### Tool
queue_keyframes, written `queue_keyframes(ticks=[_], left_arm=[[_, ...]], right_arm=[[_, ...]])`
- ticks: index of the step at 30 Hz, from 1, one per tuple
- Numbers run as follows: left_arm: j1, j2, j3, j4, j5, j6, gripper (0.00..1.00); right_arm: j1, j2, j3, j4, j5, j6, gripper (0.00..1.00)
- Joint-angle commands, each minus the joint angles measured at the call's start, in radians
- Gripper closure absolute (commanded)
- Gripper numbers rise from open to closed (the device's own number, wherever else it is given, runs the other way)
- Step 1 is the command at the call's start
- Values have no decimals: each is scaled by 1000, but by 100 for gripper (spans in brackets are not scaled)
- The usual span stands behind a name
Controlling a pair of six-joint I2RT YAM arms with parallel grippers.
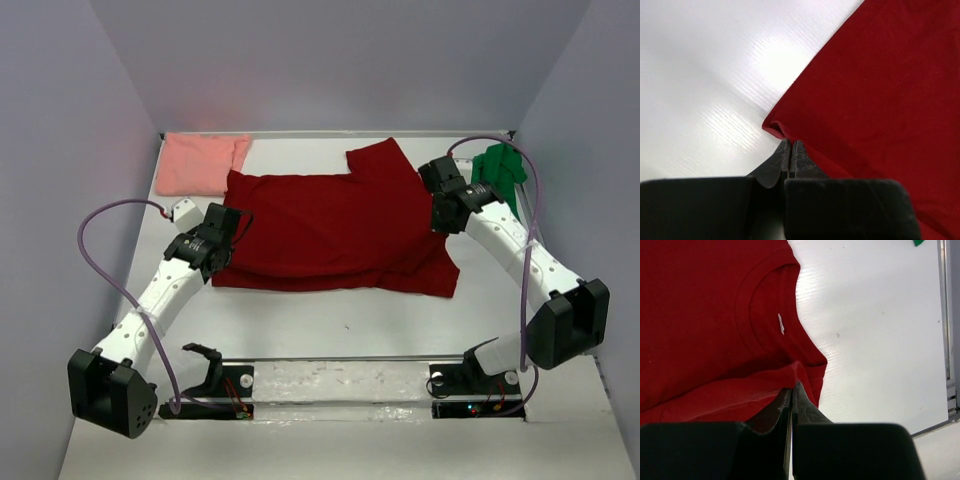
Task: Fold and stack the t-shirts
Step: Fold the tshirt
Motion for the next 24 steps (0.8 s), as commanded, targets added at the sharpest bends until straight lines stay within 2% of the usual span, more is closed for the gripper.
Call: queue_keyframes(ticks=[1,12,24], left_arm=[[25,21,-10,31,-22,33,100],[75,87,-10,63,-26,68,100],[102,170,27,94,-26,117,100]], right_arm=[[-12,21,51,55,-10,-19,100],[-90,59,89,86,-18,-65,100],[-99,99,109,95,-18,-78,100]])
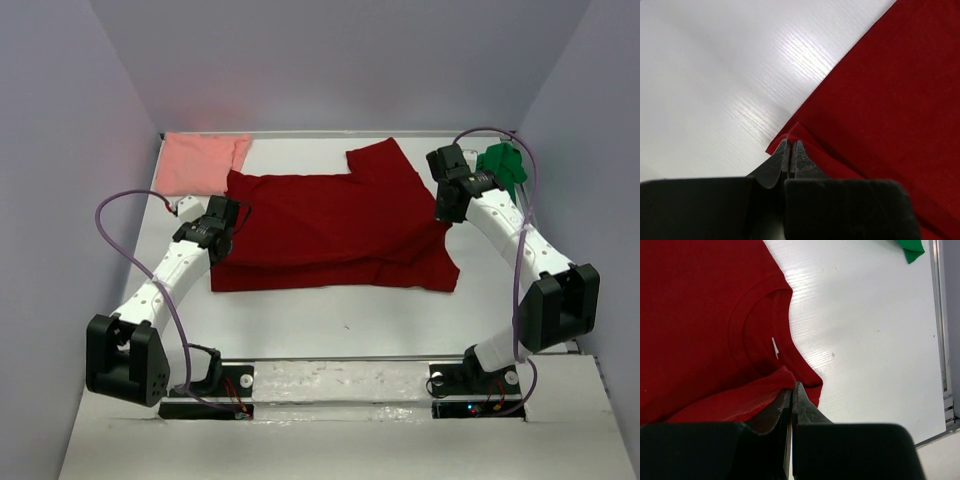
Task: Fold and stack the t-shirts
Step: Fold the tshirt
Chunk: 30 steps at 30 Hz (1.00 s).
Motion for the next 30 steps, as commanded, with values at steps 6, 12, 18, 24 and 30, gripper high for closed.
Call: queue_keyframes(ticks=[6,12,18,24,30], left_arm=[[17,24,48,33,-47,53,100],[17,37,50,76,-33,96,100],[17,52,45,103,-31,134,100],[17,87,62,125,-17,171,100],[17,124,80,155,-5,223,99]], right_arm=[[-17,22,58,35,8,-19,100],[-17,43,62,38,11,-14,100],[-26,57,49,49,-4,-9,100],[-35,94,38,75,-22,-6,100],[-35,118,42,97,-41,-11,100]])
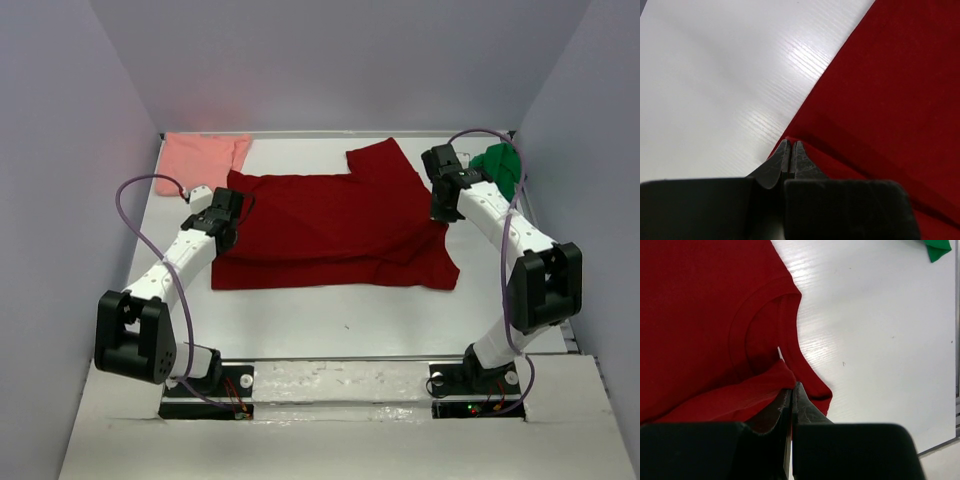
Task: Fold and stack the t-shirts
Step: Fold the tshirt
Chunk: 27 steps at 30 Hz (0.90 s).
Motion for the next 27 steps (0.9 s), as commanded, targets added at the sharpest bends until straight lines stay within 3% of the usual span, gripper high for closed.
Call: queue_keyframes(ticks=[1,5,7,9,11,12,15,16,19,27], left_arm=[[6,29,66,30,-14,57,98],[6,49,86,29,-14,69,87],[6,49,91,38,-14,77,75],[6,49,96,44,-9,86,74],[6,57,103,35,-20,82,55],[6,63,105,27,-29,76,40],[6,69,105,18,-29,74,25],[6,72,105,17,-34,69,18],[7,65,109,9,-51,57,14],[1,-4,128,-3,-69,73,13]], right_arm=[[-8,6,28,52,-12,-2,100],[-8,23,31,62,-21,-7,100],[-8,33,39,62,-18,-9,100],[-8,48,44,59,-9,-12,100],[-8,52,54,59,-5,-15,100],[-8,56,60,59,-2,-15,99],[-8,63,73,56,6,-18,80],[-8,66,74,56,5,-19,66],[-8,83,85,58,18,-21,45],[-8,114,177,65,80,-70,42]])
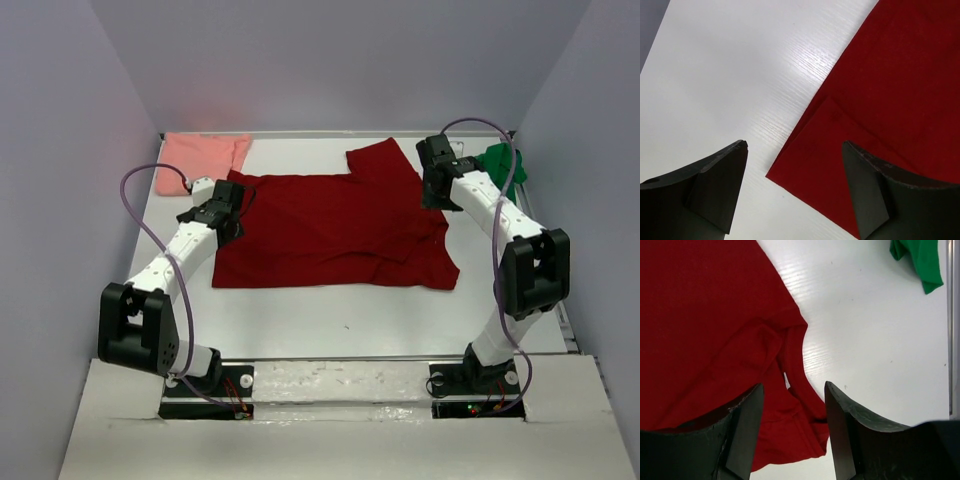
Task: Fold and stack the t-shirts
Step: Fold the tshirt
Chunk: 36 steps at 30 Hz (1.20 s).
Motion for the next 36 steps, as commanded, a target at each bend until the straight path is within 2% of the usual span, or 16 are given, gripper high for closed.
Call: queue_keyframes(ticks=[1,4,6,12,15,18,19,21,22,23,26,27,28,30,33,36], left_arm=[[-8,-95,57,-36,-43,-4,13],[-35,-161,38,-61,-42,-22,13],[-49,-201,23,-76,-13,-34,13],[-97,-359,-44,-87,89,-33,13],[-92,-385,-54,-65,138,-24,14],[-94,-415,-66,3,228,4,22],[-95,-413,-61,28,272,10,32],[-103,-399,-46,45,297,13,50],[-103,-384,-41,47,310,18,66],[-103,-373,-34,47,314,21,75],[-103,-350,-40,59,337,31,92],[-105,-349,-49,62,339,31,92],[-105,-343,-52,66,339,34,84],[-105,-339,-51,63,334,35,77],[-106,-344,-41,62,322,31,64],[-108,-338,-20,62,311,36,62]], right_arm=[[-8,-7,104,20,45,-29,42],[-8,-64,64,-10,-47,11,44],[-8,-191,-23,7,-119,54,44],[1,-594,-365,172,-314,98,29],[1,-673,-430,233,-450,43,30],[1,-647,-445,221,-563,67,99],[1,-630,-448,196,-569,75,100],[1,-598,-465,219,-587,80,100],[1,-596,-483,228,-593,80,100],[1,-579,-485,231,-593,80,100],[1,-538,-470,228,-619,52,100],[1,-509,-467,230,-627,45,91],[1,-494,-462,231,-652,37,70],[1,-460,-464,234,-672,35,61],[1,-443,-490,269,-705,37,59],[1,-405,-513,291,-728,54,56]])
